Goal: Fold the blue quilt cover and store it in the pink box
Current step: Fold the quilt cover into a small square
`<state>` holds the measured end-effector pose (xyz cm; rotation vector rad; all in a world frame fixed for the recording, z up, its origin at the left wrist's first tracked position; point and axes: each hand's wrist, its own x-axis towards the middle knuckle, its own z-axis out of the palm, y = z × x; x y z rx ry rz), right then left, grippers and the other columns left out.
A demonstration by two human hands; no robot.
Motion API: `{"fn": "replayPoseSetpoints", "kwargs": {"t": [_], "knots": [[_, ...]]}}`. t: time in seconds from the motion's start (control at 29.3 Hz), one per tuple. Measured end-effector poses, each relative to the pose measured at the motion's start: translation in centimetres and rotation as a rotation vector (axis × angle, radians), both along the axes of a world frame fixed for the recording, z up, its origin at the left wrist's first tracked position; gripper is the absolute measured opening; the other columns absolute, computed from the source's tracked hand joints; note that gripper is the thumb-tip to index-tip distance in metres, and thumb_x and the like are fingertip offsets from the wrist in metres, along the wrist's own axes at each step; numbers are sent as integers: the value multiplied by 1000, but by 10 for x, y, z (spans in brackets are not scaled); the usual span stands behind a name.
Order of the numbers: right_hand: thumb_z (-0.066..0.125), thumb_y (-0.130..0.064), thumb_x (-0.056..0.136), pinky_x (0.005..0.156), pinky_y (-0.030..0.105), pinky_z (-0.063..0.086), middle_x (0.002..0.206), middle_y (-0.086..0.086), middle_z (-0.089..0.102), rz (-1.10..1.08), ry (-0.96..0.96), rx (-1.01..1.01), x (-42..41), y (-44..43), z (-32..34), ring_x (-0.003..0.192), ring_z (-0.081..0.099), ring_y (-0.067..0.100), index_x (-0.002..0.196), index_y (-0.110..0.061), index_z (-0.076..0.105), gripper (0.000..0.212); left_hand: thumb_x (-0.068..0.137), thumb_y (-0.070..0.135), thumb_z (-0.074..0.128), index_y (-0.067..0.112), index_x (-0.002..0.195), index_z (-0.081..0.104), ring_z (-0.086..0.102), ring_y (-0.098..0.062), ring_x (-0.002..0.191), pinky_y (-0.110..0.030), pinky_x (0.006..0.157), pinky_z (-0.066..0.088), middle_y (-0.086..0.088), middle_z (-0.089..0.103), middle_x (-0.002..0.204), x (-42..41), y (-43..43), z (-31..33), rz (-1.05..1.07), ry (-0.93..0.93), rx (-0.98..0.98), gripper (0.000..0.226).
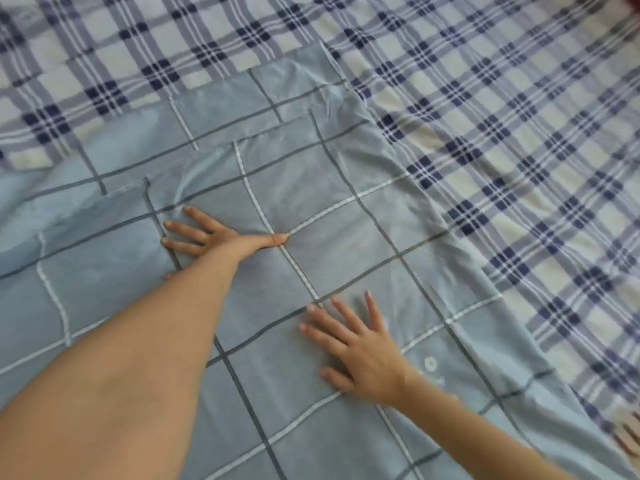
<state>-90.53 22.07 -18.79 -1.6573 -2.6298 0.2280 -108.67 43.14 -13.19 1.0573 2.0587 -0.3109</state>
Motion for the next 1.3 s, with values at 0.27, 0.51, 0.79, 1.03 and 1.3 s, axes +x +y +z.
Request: {"fn": "replayPoseSetpoints", "kwargs": {"t": [0.27,0.51,0.79,1.03,1.3], "knots": [[18,-59,96,111,61,-15,160,-9,0,-616,-94,-103,141,131,6,148,-3,22,151,-39,3,61,19,82,73,21,143,-31,-26,-41,139,-61,110,-7,-14,-35,150,4,2,-4,2,48,-19,173],[25,-41,97,116,50,-1,153,2,33,289,-126,62,43,223,19,144,24,23,149,-23,28,55,21,79,76,21,142,-33,-28,-41,138,-59,111,-8,-13,-37,149,8,4,-3,16,33,-34,173],[13,-47,101,113,59,-13,161,-5,-8,-642,-80,-219,82,348,11,147,-7,25,152,-33,-1,55,0,79,65,25,136,-41,-35,-39,135,-70,103,-9,-11,-44,145,8,16,-15,47,6,-64,181],[45,-22,88,117,45,2,154,9,31,-462,193,106,-2,102,20,144,21,26,147,-14,34,60,26,76,78,20,146,-26,-21,-40,141,-57,111,-9,-15,-27,154,16,23,-7,77,109,29,168],[37,-47,88,104,71,-1,159,-6,13,-693,-95,-264,79,-98,10,147,8,24,150,-36,20,65,27,82,74,19,147,-23,-19,-40,142,-59,110,-9,-17,-24,154,12,3,-3,20,110,-6,166]]}}
